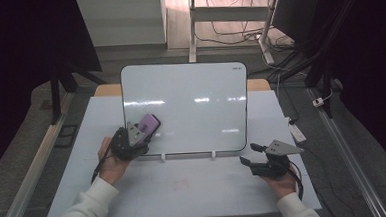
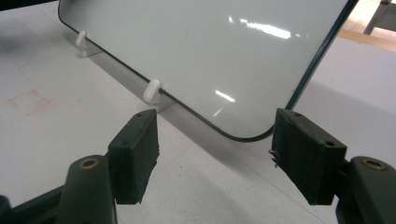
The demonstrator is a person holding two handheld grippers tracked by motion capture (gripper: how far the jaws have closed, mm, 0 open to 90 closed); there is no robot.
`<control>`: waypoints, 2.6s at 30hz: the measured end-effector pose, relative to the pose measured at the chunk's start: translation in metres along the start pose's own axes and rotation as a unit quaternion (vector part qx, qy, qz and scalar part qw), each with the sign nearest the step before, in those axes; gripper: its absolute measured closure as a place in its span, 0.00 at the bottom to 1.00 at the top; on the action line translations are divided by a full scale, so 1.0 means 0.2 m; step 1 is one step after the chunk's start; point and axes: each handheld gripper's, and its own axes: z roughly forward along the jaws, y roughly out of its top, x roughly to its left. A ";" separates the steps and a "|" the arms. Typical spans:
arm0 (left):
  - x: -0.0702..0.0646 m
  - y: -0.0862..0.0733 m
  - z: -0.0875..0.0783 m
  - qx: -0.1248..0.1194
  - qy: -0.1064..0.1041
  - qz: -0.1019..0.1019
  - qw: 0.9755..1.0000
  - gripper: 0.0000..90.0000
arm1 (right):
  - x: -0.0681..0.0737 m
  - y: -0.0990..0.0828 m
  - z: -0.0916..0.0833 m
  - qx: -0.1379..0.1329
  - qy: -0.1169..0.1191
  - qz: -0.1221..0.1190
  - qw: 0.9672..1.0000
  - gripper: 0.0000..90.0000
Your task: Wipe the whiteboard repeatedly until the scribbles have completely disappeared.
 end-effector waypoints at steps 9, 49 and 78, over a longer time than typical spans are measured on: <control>0.20 0.10 0.00 -0.030 0.023 -0.045 0.998 0.45 | 0.00 0.00 0.00 0.002 -0.001 -0.002 1.000 0.35; -0.09 -0.04 -0.13 -0.047 -0.147 -0.060 0.986 0.45 | 0.01 0.02 -0.02 -0.014 0.002 -0.002 1.000 0.35; -0.25 0.00 -0.09 -0.032 -0.274 -0.016 0.961 0.45 | 0.09 0.12 0.00 -0.011 0.060 -0.005 0.998 0.33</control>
